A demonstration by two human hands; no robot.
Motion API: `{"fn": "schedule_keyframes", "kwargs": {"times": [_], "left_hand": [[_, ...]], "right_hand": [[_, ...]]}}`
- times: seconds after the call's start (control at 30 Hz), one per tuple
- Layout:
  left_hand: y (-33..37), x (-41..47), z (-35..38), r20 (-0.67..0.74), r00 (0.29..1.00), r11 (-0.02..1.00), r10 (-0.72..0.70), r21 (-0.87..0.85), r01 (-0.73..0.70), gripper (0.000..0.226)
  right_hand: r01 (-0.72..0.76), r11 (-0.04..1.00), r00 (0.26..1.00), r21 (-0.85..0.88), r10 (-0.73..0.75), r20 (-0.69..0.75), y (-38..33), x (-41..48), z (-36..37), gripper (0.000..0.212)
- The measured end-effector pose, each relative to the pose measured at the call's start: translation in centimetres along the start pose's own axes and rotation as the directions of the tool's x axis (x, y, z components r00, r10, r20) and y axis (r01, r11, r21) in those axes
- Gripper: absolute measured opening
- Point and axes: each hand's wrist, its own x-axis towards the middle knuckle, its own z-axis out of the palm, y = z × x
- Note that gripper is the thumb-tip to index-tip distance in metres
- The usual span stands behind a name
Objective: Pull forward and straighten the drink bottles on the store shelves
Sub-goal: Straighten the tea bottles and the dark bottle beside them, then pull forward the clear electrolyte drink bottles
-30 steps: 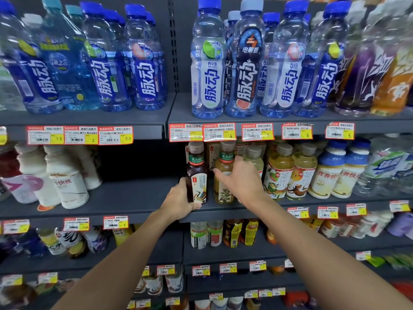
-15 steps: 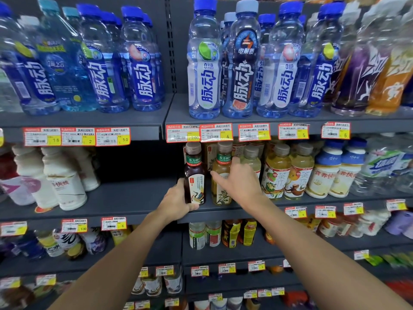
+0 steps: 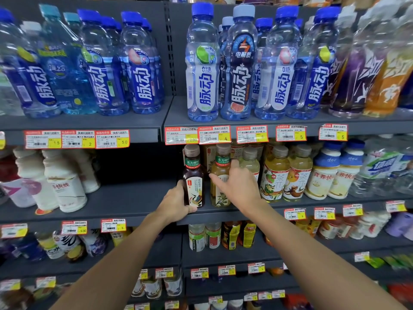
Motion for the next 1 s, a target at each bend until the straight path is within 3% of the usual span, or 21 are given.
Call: {"fn": "schedule_keyframes", "kwargs": {"times": [0.5, 0.7, 0.8, 1.0], "left_hand": [[0.5, -0.4, -0.5, 0.028, 1.0, 0.999, -0.004, -0.04, 0.005, 0.087], [0.3, -2.1, 0.4, -0.144, 0.989, 0.983, 0.047, -0.171, -0.071, 0.103], [0.2, -3.8, 2.0, -0.361, 0.925, 0.979, 0.114, -0.118, -0.167, 0.088], [0.7, -7.6, 4.9, -0.676, 0.68, 0.943, 0.284, 0.07, -0.325, 0.044]], "right_hand": [[-0.015, 1.0, 1.0, -0.019, 0.016, 0.027, 0.3, -0.9, 0.2, 0.073], [-0.044, 0.989, 0.998, 0.138, 0.049, -0.033, 1.5, -3.4, 1.2, 0.068], [-0.008, 0.987, 0.997, 0.161, 0.02, -0.079, 2.9, -5.3, 2.7, 0.045], [0.116, 0.968, 0.989, 0.224, -0.092, -0.116, 4.9, -8.8, 5.2, 0.02]]}}
